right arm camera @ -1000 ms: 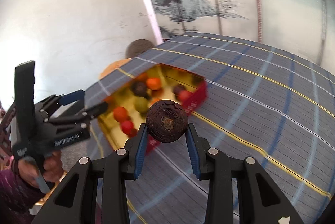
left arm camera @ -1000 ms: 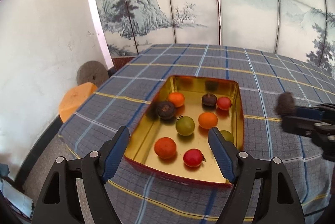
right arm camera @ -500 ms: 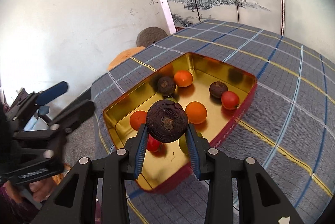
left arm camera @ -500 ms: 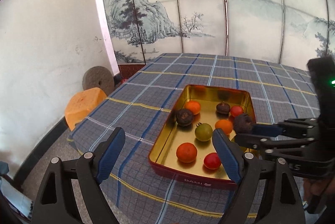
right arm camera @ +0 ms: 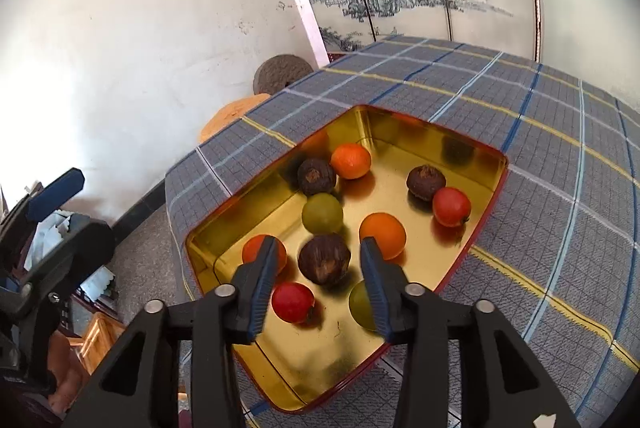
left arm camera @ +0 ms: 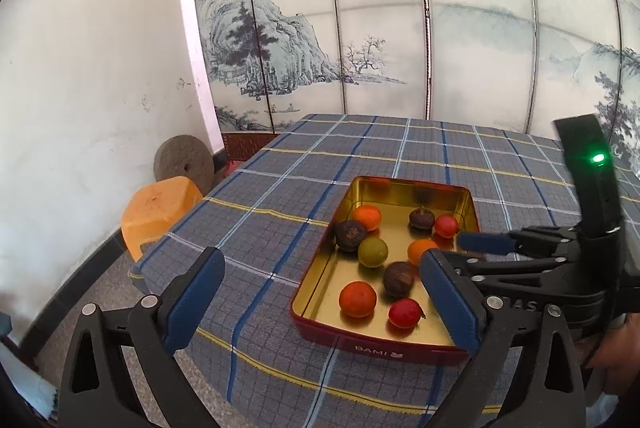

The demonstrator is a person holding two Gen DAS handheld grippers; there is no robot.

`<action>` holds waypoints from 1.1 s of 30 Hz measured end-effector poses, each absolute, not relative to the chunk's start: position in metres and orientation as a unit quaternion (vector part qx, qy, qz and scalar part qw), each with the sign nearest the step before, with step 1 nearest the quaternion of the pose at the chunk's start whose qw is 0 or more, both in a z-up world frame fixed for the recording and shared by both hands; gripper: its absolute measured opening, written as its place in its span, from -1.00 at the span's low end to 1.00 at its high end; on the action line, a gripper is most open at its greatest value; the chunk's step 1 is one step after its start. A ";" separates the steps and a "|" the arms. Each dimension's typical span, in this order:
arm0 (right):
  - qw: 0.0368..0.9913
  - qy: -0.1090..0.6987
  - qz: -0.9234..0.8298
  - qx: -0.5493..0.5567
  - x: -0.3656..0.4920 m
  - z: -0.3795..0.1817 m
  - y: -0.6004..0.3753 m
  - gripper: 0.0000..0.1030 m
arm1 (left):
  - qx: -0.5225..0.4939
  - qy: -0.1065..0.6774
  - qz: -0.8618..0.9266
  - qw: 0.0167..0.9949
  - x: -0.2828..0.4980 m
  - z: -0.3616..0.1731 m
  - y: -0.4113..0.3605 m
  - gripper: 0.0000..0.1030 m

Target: Organize fruits

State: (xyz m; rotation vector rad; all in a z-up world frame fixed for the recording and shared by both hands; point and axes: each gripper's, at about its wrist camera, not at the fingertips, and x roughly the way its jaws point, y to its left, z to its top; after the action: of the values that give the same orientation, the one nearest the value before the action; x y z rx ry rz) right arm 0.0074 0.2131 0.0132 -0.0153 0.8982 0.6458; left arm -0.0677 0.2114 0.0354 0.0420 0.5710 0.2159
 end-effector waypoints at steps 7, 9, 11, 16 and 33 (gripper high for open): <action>0.885 0.356 0.298 -0.030 -0.028 0.051 0.199 0.23 | 0.025 0.267 0.098 0.958 -0.074 0.045 0.207 0.90; 0.894 0.335 0.294 -0.043 -0.041 0.061 0.196 0.27 | 0.024 0.264 0.094 0.960 -0.076 0.048 0.206 0.90; 0.902 0.318 0.287 -0.056 -0.051 0.070 0.192 0.29 | 0.022 0.260 0.091 0.961 -0.079 0.051 0.205 0.91; 0.913 0.292 0.277 -0.067 -0.070 0.083 0.176 0.39 | 0.012 0.257 0.084 0.963 -0.083 0.059 0.203 0.92; 0.925 0.279 0.252 -0.062 -0.089 0.092 0.136 0.54 | 0.031 0.251 0.072 0.965 -0.093 0.077 0.181 0.99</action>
State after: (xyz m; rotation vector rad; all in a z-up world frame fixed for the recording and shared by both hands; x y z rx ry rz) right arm -0.0892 0.1360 0.0920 -0.1269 0.5721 0.5175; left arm -0.0929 0.1806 0.0766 0.0621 0.5077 0.1449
